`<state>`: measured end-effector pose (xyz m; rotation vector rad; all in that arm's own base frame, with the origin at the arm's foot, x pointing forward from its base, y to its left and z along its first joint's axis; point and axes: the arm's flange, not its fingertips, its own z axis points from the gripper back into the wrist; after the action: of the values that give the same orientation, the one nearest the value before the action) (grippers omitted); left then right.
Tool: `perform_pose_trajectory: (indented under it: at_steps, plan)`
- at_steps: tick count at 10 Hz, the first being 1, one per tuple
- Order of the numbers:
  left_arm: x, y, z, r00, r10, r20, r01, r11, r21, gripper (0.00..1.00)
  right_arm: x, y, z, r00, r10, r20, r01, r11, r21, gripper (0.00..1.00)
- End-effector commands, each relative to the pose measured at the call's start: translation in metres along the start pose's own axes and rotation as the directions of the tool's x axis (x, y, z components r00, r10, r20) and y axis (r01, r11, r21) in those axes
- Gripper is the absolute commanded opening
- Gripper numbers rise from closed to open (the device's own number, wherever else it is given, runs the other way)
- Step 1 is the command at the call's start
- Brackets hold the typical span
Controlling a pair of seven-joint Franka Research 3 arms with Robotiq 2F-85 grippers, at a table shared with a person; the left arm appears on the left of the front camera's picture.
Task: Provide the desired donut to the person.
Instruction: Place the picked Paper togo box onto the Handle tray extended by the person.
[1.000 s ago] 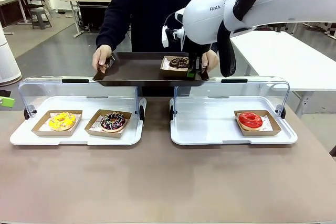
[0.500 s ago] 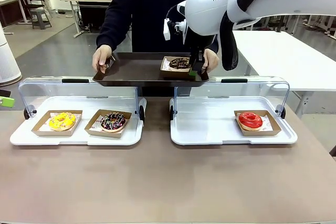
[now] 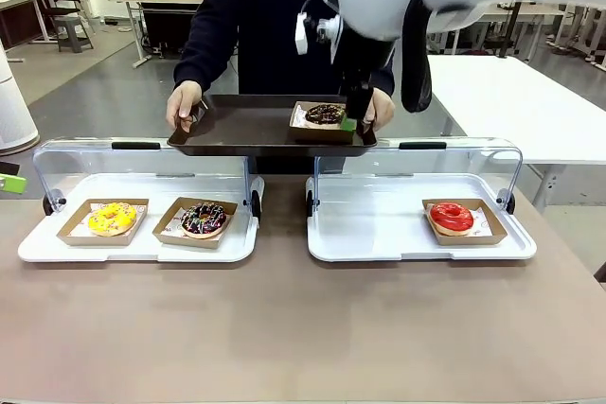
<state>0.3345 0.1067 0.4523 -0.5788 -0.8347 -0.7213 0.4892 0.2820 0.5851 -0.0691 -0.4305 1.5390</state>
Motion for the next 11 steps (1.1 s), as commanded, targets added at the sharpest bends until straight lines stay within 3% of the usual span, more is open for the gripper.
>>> perform_pose_trajectory:
  at_steps: [1, 2, 6, 8, 9, 11]
  plan:
    - [-0.001, 0.002, 0.000, 1.000, -0.020, 0.024, 0.020, 1.000, -0.004, 1.00, -0.032, 0.034, 0.045, 0.992, -0.020, 0.127, 0.015, 0.999, 0.044, 1.00]
    - [-0.001, 0.002, 0.000, 1.000, -0.020, 0.024, 0.020, 1.000, -0.004, 1.00, -0.051, 0.048, 0.061, 0.978, -0.030, 0.205, 0.021, 0.999, 0.048, 1.00]
    - [-0.001, 0.002, 0.000, 1.000, -0.020, 0.024, 0.020, 1.000, -0.004, 1.00, -0.123, 0.110, 0.086, 0.936, -0.051, 0.349, 0.019, 0.995, 0.093, 1.00]
    - [-0.001, 0.002, 0.000, 1.000, -0.020, 0.024, 0.020, 1.000, -0.004, 1.00, -0.191, 0.126, 0.077, 0.903, -0.065, 0.424, 0.026, 0.995, 0.097, 1.00]
    - [-0.001, 0.002, 0.000, 1.000, -0.020, 0.024, 0.020, 1.000, -0.004, 1.00, -0.231, 0.133, 0.073, 0.850, -0.070, 0.522, 0.038, 0.997, 0.072, 1.00]
    - [-0.001, 0.002, 0.000, 1.000, -0.020, 0.024, 0.020, 1.000, -0.004, 1.00, -0.270, 0.141, 0.082, 0.798, -0.122, 0.590, 0.141, 0.990, 0.013, 1.00]
